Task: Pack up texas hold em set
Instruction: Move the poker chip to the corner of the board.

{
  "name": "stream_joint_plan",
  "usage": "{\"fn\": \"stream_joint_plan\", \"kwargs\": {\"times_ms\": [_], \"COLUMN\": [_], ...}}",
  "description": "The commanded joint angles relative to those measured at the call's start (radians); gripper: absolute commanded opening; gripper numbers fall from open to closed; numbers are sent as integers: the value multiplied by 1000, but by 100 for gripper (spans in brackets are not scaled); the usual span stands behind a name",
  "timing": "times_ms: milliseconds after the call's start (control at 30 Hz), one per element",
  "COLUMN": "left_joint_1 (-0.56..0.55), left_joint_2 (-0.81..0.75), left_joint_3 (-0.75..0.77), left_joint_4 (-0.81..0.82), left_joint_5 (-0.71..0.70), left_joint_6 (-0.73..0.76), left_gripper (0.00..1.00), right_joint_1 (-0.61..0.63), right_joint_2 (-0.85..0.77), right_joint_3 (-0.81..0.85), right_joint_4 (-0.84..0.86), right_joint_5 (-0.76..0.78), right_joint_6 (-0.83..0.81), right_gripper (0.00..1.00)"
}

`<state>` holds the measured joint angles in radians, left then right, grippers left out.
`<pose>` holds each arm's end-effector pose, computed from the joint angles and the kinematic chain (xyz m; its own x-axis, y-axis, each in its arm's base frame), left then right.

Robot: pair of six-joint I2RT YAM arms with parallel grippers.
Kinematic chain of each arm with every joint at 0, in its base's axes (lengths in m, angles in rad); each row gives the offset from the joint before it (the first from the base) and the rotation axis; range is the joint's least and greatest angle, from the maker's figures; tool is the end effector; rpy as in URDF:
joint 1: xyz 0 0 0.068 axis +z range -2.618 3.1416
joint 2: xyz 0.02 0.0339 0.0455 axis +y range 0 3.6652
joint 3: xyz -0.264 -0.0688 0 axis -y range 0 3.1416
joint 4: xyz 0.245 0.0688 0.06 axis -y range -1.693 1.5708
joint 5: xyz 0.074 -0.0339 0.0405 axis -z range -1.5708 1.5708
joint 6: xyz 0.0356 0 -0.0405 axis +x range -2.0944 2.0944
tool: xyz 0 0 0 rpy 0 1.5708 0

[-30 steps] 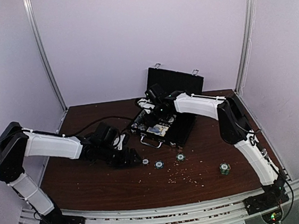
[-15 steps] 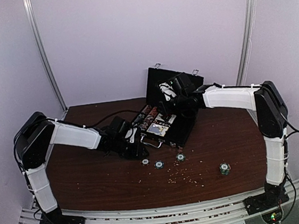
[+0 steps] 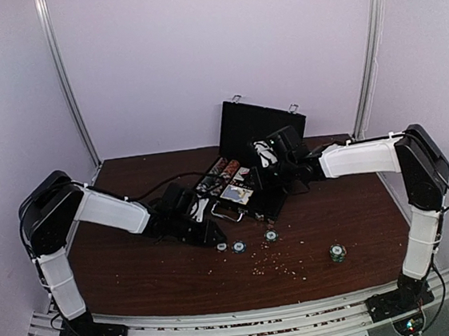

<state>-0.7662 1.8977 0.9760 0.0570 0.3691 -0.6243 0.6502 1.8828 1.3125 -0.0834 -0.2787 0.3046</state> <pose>0.2579 -0.2660 0.1230 -0.9215 0.1302 -0.3660 0.3411 0.7220 -0.6020 0.3328 0.2654 0.2172 -0.6884 -0.1613 -0.7071 -0.5759 0.7143 0.3977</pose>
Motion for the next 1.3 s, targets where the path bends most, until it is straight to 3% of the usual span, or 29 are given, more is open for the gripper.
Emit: {"fn": "stream_joint_plan", "kwargs": {"times_ms": [0, 333, 633, 767, 1100, 1267], "left_joint_1": [-45, -134, -240, -276, -321, -346], "left_joint_2": [1, 18, -23, -36, -32, -20], "left_joint_3": [-64, -90, -172, -190, -192, -191], "left_joint_4": [15, 94, 120, 138, 199, 241], "left_joint_5": [67, 120, 152, 163, 172, 177], "left_joint_6": [18, -13, -104, -145, -210, -237], "left_gripper": [34, 33, 33, 32, 32, 32], "right_joint_1": [3, 55, 107, 136, 384, 482], "right_joint_2": [-80, -185, -297, -392, -544, -534], "right_joint_3": [-90, -304, -485, -643, -886, -929], "right_joint_4": [76, 98, 84, 187, 423, 480], "right_joint_5": [-52, -133, -200, -240, -157, -103], "right_joint_6": [84, 254, 523, 740, 1227, 1366], "right_gripper": [36, 35, 36, 37, 43, 44]}}
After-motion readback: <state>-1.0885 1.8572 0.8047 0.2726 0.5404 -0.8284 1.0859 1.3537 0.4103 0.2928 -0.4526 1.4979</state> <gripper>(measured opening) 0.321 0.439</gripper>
